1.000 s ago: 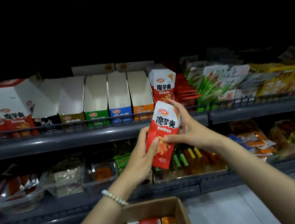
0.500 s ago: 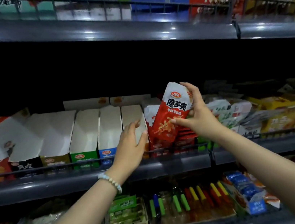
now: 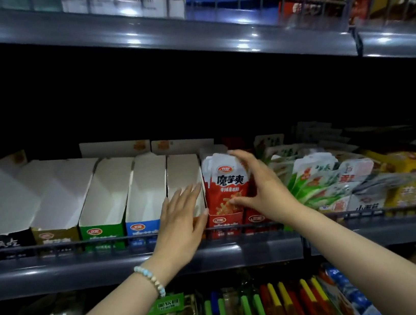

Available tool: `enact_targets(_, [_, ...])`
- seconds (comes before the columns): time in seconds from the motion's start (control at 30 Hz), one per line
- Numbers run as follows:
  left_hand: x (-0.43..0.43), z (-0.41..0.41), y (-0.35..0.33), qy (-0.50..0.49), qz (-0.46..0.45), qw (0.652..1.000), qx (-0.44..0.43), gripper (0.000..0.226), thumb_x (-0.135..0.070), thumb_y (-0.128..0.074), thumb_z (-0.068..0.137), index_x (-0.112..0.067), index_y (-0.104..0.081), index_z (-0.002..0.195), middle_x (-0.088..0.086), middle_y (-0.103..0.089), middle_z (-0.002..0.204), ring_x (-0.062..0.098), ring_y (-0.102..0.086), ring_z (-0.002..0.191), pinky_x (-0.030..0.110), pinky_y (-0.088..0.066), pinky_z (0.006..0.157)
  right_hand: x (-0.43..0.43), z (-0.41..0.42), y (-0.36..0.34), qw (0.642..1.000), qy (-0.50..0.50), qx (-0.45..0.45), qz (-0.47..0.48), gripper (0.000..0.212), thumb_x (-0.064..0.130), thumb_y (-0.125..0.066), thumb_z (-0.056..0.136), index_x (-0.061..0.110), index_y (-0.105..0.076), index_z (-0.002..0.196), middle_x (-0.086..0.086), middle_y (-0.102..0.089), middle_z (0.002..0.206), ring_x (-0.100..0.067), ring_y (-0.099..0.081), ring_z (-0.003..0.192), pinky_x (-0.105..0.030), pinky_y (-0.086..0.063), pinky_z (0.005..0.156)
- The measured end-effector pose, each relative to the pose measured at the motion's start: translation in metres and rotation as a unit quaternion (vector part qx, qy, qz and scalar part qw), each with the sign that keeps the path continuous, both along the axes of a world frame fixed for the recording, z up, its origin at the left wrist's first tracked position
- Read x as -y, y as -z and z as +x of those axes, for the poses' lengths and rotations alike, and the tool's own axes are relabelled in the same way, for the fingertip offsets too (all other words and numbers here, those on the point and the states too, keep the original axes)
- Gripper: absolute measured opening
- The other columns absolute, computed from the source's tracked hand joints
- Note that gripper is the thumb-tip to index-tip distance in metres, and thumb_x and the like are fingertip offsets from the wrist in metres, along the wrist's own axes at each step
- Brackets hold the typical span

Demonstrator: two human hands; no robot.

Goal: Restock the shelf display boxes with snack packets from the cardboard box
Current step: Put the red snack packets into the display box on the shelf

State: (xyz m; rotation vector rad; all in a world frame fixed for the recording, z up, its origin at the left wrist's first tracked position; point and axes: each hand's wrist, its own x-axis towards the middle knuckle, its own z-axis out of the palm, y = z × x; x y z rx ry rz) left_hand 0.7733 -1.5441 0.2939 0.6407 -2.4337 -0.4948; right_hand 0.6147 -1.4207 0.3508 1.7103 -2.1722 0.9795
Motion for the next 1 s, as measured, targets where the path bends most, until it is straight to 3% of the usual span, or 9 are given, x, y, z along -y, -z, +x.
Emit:
enact_targets(0.07, [0.000, -0.001, 0.002, 0.002, -0.011, 1.000, 0.015, 0.057, -0.048, -0.028, 0.100, -0.039, -0.001, 0.149, -0.011, -0.007, 0.160, 0.007, 0.002, 0.146, 0.033, 0.007, 0.119, 0.005, 0.000, 0.005, 0.996, 0.042, -0.080, 0.019, 0.089, 0.034, -0.081, 0.070, 0.037, -0.030, 0.143, 0.004, -0.031, 0.143, -0.012, -0.022, 0.134, -0.037, -0.024, 0.113])
enact_targets(0.13, [0.000, -0.002, 0.003, 0.001, -0.015, 1.000, 0.024, 0.057, -0.048, -0.027, 0.100, -0.040, 0.000, 0.149, -0.011, -0.008, 0.160, 0.008, 0.002, 0.147, 0.035, 0.007, 0.120, 0.008, -0.001, 0.008, 0.996, 0.043, -0.077, 0.032, 0.091, 0.036, -0.081, 0.070, 0.036, -0.028, 0.144, 0.005, -0.021, 0.150, -0.013, -0.012, 0.140, -0.037, -0.015, 0.115])
enact_targets(0.3, [-0.002, 0.000, 0.001, 0.007, -0.001, 1.000, 0.015, 0.057, -0.049, -0.028, 0.099, -0.040, -0.003, 0.150, -0.012, -0.012, 0.159, 0.009, 0.001, 0.147, 0.037, 0.006, 0.120, 0.007, 0.002, 0.005, 0.997, 0.037, -0.052, 0.053, 0.095, 0.035, -0.079, 0.073, 0.032, -0.021, 0.148, 0.007, -0.021, 0.154, -0.015, -0.012, 0.144, -0.044, -0.016, 0.119])
enact_targets(0.47, [-0.012, 0.020, -0.002, 0.019, 0.020, 0.999, -0.026, 0.056, -0.044, -0.034, 0.100, -0.036, -0.012, 0.150, -0.010, -0.016, 0.158, 0.009, -0.002, 0.146, 0.034, 0.002, 0.120, -0.005, 0.023, 0.001, 0.998, 0.046, -0.036, 0.013, 0.086, 0.034, -0.070, 0.083, 0.035, -0.015, 0.149, 0.008, -0.010, 0.159, -0.012, -0.007, 0.145, -0.035, -0.012, 0.117])
enact_targets(0.6, [-0.022, 0.051, 0.005, 0.029, 0.046, 0.994, -0.094, 0.052, -0.042, -0.037, 0.099, -0.032, -0.025, 0.149, -0.010, -0.027, 0.154, 0.008, -0.015, 0.144, 0.034, -0.014, 0.119, -0.023, 0.056, 0.004, 0.999, 0.022, -0.024, -0.025, 0.078, 0.032, -0.063, 0.089, 0.037, -0.015, 0.149, 0.011, -0.001, 0.159, -0.006, -0.005, 0.145, -0.028, -0.013, 0.115])
enact_targets(0.7, [-0.028, 0.083, 0.025, 0.031, 0.065, 0.991, -0.116, 0.047, -0.044, -0.037, 0.098, -0.034, -0.031, 0.145, -0.012, -0.037, 0.145, 0.005, -0.026, 0.137, 0.031, -0.025, 0.114, -0.036, 0.092, 0.024, 1.000, -0.020, -0.006, 0.013, 0.072, 0.033, -0.061, 0.091, 0.038, -0.017, 0.148, 0.016, -0.001, 0.158, -0.003, -0.001, 0.145, -0.028, -0.014, 0.116])
enact_targets(0.87, [-0.023, 0.147, 0.109, 0.009, 0.077, 0.997, 0.005, 0.074, -0.069, -0.018, 0.088, -0.027, -0.032, 0.147, -0.005, -0.037, 0.149, 0.012, -0.029, 0.139, 0.036, -0.026, 0.116, -0.051, 0.146, 0.107, 0.987, -0.076, 0.072, 0.120, 0.072, 0.035, -0.060, 0.091, 0.042, -0.015, 0.147, 0.020, -0.003, 0.157, -0.002, -0.004, 0.145, -0.029, -0.017, 0.117])
enact_targets(1.0, [-0.019, 0.209, 0.186, -0.027, 0.087, 0.989, 0.119, 0.091, -0.079, -0.007, 0.082, -0.021, -0.028, 0.149, -0.001, -0.033, 0.152, 0.017, -0.027, 0.142, 0.036, -0.021, 0.117, -0.053, 0.180, 0.199, 0.960, -0.066, 0.115, 0.247, 0.075, 0.038, -0.060, 0.091, 0.034, -0.015, 0.150, 0.014, 0.001, 0.158, -0.009, -0.002, 0.146, -0.034, -0.016, 0.118])
